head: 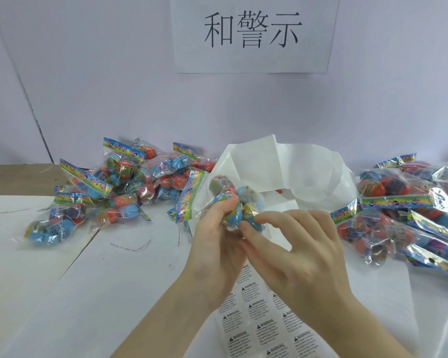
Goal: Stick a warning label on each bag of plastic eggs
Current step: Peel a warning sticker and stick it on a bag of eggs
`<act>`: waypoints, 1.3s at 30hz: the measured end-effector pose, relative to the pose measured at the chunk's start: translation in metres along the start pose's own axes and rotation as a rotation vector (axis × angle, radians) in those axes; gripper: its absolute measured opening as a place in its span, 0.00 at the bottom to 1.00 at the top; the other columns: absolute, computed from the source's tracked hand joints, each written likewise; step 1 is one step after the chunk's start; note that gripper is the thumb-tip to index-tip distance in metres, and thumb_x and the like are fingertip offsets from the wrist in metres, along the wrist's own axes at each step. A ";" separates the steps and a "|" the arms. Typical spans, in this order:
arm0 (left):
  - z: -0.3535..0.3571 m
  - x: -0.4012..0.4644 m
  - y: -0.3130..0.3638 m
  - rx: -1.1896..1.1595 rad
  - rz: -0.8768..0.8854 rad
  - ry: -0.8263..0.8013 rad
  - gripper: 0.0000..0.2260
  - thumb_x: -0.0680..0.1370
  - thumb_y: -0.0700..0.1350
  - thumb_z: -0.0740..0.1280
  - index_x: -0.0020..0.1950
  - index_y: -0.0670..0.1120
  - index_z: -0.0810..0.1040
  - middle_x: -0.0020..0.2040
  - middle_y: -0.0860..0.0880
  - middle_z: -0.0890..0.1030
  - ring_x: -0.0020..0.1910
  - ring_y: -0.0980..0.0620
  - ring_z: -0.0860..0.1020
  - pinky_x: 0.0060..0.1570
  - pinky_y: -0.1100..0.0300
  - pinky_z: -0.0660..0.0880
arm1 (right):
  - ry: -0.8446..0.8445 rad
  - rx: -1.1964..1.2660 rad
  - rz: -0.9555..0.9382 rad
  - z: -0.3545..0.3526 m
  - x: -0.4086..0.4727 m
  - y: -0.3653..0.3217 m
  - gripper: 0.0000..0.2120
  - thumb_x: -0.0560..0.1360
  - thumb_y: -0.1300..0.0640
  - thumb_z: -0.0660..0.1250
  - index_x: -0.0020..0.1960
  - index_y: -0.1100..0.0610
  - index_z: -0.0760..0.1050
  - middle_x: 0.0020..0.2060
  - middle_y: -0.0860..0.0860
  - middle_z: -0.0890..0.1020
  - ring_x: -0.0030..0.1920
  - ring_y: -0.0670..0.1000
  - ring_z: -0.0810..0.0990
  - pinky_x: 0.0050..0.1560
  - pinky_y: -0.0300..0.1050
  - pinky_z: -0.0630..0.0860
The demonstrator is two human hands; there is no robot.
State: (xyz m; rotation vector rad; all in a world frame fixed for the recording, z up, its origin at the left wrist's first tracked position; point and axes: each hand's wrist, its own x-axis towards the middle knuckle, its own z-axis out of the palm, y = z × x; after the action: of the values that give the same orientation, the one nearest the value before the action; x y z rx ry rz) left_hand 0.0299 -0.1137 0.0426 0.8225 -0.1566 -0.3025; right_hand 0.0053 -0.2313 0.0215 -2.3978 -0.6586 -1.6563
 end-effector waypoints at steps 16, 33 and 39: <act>0.002 -0.004 -0.006 0.617 0.292 0.205 0.21 0.64 0.58 0.67 0.54 0.59 0.67 0.59 0.61 0.72 0.59 0.65 0.72 0.55 0.66 0.70 | -0.015 0.946 0.953 -0.011 0.015 0.006 0.17 0.76 0.60 0.64 0.36 0.40 0.82 0.37 0.40 0.84 0.41 0.39 0.80 0.45 0.30 0.73; -0.003 -0.001 0.004 0.728 0.318 0.059 0.14 0.67 0.53 0.64 0.33 0.45 0.82 0.30 0.52 0.82 0.30 0.59 0.79 0.35 0.71 0.73 | -0.249 1.255 1.186 -0.024 0.023 0.024 0.14 0.59 0.52 0.75 0.43 0.57 0.84 0.44 0.55 0.85 0.43 0.49 0.79 0.45 0.42 0.72; 0.001 -0.004 0.003 0.739 0.343 0.047 0.10 0.66 0.52 0.65 0.34 0.49 0.83 0.32 0.55 0.83 0.32 0.62 0.79 0.36 0.74 0.71 | -0.135 1.221 1.185 -0.022 0.024 0.016 0.12 0.57 0.45 0.70 0.36 0.49 0.85 0.36 0.50 0.85 0.38 0.45 0.78 0.42 0.36 0.74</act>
State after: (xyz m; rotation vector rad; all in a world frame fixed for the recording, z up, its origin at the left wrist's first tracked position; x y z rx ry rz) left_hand 0.0260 -0.1113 0.0454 1.5083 -0.3718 0.1166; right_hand 0.0007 -0.2475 0.0536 -1.3783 -0.0622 -0.3417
